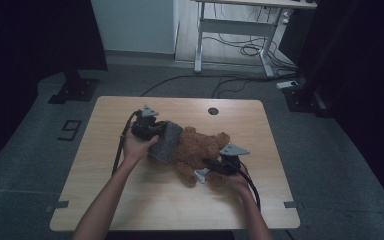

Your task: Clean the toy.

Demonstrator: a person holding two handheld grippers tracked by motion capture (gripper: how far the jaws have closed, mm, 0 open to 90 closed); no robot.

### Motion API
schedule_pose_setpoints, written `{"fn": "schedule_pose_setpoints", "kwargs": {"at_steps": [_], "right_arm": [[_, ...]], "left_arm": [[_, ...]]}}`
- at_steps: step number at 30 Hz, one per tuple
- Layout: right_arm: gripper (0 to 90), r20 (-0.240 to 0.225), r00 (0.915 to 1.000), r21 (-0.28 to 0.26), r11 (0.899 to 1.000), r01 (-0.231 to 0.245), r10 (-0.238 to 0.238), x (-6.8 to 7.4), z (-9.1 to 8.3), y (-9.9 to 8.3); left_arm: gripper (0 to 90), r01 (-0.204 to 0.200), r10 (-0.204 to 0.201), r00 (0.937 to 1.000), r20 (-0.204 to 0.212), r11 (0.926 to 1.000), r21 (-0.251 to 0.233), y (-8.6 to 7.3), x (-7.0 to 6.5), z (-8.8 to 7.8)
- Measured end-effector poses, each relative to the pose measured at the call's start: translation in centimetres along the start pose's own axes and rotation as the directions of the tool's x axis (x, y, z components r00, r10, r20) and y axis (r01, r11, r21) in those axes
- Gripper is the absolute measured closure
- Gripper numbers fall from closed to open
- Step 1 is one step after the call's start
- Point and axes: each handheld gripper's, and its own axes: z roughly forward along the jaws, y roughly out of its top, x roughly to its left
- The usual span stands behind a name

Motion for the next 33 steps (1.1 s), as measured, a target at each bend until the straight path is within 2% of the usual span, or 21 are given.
{"fn": "schedule_pose_setpoints", "kwargs": {"at_steps": [1,2,3,4,5,6,9,13,15,17,20,22,24,27,29,33], "right_arm": [[47.6,0.000,1.0000,-0.001,1.000,0.002,-0.002,0.0,0.0,0.0],[47.0,0.000,1.0000,-0.001,1.000,0.006,-0.006,0.1,0.0,0.0],[46.2,0.001,1.0000,0.000,1.000,0.006,-0.006,0.1,-0.1,0.0],[45.2,-0.001,1.0000,0.001,1.000,0.003,-0.003,0.2,-0.1,0.0],[44.2,-0.003,1.0000,0.003,1.000,0.005,-0.005,0.2,-0.1,0.0],[43.1,-0.006,1.0000,0.007,1.000,0.002,-0.002,0.2,-0.2,0.0],[32.3,-0.026,0.9996,0.031,1.000,-0.007,0.007,0.6,-0.8,0.1],[24.3,-0.048,0.9969,0.048,0.997,-0.061,0.063,1.0,-1.8,0.5],[21.9,-0.059,0.9952,0.020,0.997,-0.077,0.078,1.0,-2.6,0.8],[19.6,-0.075,0.9899,-0.036,0.992,-0.124,0.121,0.6,-3.6,1.4],[15.4,-0.045,0.9888,-0.080,0.986,-0.146,0.143,0.1,-4.7,2.5],[14.9,-0.033,0.9895,-0.082,0.986,-0.143,0.141,0.1,-4.4,3.0],[14.4,-0.043,0.9912,-0.057,0.990,-0.128,0.125,0.1,-3.5,3.5],[13.7,-0.055,0.9898,-0.037,0.990,-0.134,0.132,0.2,-2.2,3.8],[12.8,-0.051,0.9901,-0.002,0.991,-0.131,0.131,0.5,-1.4,3.7],[13.0,-0.066,0.9814,0.052,0.983,-0.177,0.180,0.4,-0.7,3.0]], "left_arm": [[84.9,0.016,-0.016,0.9998,0.012,0.9994,0.030,-0.2,0.0,1.2],[84.9,0.015,-0.015,0.9998,0.013,0.9982,0.059,-0.5,-0.1,2.1],[84.9,0.000,0.000,1.0000,0.007,0.9965,0.084,-1.2,-0.4,2.9],[85.1,-0.011,0.012,0.9999,-0.008,0.9967,0.081,-1.6,-0.7,3.2],[85.3,-0.023,0.025,0.9995,-0.021,0.9972,0.071,-2.0,-0.9,3.2],[85.4,-0.020,0.021,0.9994,-0.027,0.9990,0.040,-2.9,-1.2,2.9],[85.7,0.004,-0.004,1.0000,0.001,1.0000,0.002,-4.4,-1.3,1.7],[85.8,0.017,-0.016,0.9998,0.009,0.9987,-0.047,-5.9,-1.7,0.6],[85.8,-0.015,0.014,0.9999,-0.006,0.9978,-0.065,-6.5,-2.1,0.3],[85.8,-0.022,0.021,0.9997,-0.011,0.9962,-0.084,-7.0,-2.5,0.1],[85.8,-0.020,0.020,0.9998,0.002,0.9947,-0.101,-7.6,-2.6,-0.3],[85.8,-0.006,0.008,0.9999,0.015,0.9941,-0.108,-7.8,-2.5,-0.5],[85.8,0.005,-0.002,0.9997,0.023,0.9930,-0.118,-8.1,-2.5,-0.6],[85.8,0.008,-0.004,0.9996,0.027,0.9919,-0.127,-8.5,-2.7,-0.9],[85.7,0.008,-0.004,0.9995,0.031,0.9917,-0.128,-8.7,-2.7,-1.1],[85.7,0.029,-0.022,0.9982,0.055,0.9904,-0.135,-9.0,-2.7,-1.4]]}}
